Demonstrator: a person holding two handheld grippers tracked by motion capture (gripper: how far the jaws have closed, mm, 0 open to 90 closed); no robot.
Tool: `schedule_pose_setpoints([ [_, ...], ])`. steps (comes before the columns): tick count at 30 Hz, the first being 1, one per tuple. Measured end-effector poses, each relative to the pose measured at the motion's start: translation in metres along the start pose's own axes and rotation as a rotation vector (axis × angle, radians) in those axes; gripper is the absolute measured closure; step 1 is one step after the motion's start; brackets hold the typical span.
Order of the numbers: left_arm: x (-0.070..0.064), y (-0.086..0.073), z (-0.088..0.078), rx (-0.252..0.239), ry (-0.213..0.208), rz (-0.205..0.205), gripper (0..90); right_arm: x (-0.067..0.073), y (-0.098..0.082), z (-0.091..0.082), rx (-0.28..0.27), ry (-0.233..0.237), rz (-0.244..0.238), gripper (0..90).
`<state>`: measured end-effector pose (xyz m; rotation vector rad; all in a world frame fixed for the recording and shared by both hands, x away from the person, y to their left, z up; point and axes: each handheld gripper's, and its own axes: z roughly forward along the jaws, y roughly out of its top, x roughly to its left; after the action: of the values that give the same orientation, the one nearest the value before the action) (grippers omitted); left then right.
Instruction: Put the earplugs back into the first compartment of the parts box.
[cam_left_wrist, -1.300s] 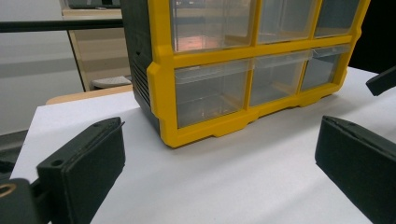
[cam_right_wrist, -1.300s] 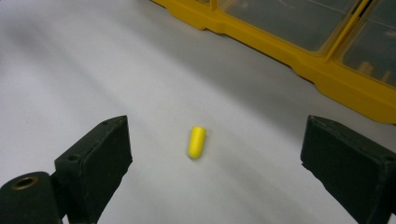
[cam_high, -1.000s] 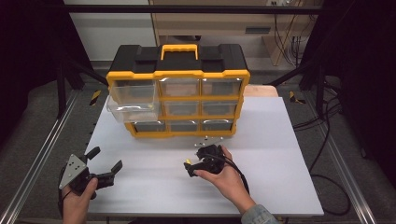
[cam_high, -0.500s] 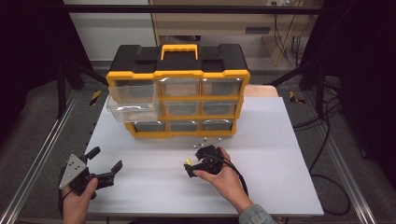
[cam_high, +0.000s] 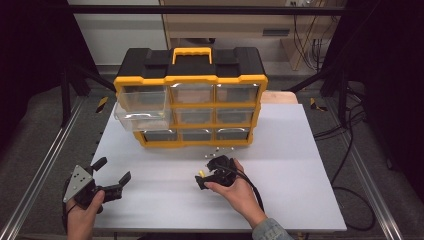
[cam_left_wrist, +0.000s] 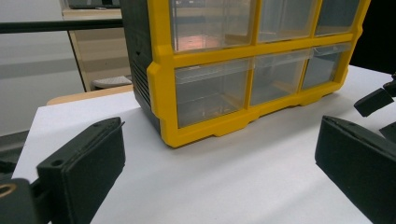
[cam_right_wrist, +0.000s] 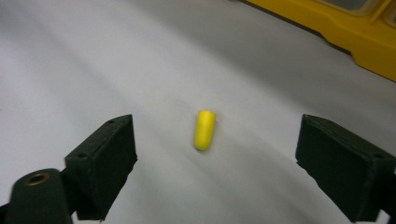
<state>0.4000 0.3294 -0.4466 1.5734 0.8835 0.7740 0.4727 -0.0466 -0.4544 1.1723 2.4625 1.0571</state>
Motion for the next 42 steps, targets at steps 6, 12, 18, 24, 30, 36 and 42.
schedule_pose_setpoints([
  [6,0.000,0.000,0.000,0.000,0.001,0.003,1.5,-0.002,0.001,0.004,0.000,0.007,0.010,27.6],
  [12,0.000,0.000,0.000,0.001,-0.001,0.004,1.5,-0.005,0.002,0.008,0.000,0.011,0.016,45.5],
  [18,0.000,0.000,0.000,0.002,-0.001,0.005,1.5,-0.003,0.002,0.012,0.011,0.023,-0.007,57.2],
  [24,0.000,0.000,0.000,0.001,-0.002,0.005,1.5,0.000,0.002,0.020,0.020,0.021,-0.018,66.5],
  [30,0.000,0.000,0.000,0.001,-0.002,0.005,1.6,0.003,0.001,0.022,0.045,0.017,-0.010,71.5],
  [36,-0.001,0.000,0.000,0.003,-0.004,0.006,1.6,0.003,0.000,0.024,0.042,0.011,-0.042,77.2],
  [42,0.000,0.000,0.000,0.001,-0.003,0.003,1.6,0.001,0.000,0.024,0.025,0.022,-0.064,81.2],
])
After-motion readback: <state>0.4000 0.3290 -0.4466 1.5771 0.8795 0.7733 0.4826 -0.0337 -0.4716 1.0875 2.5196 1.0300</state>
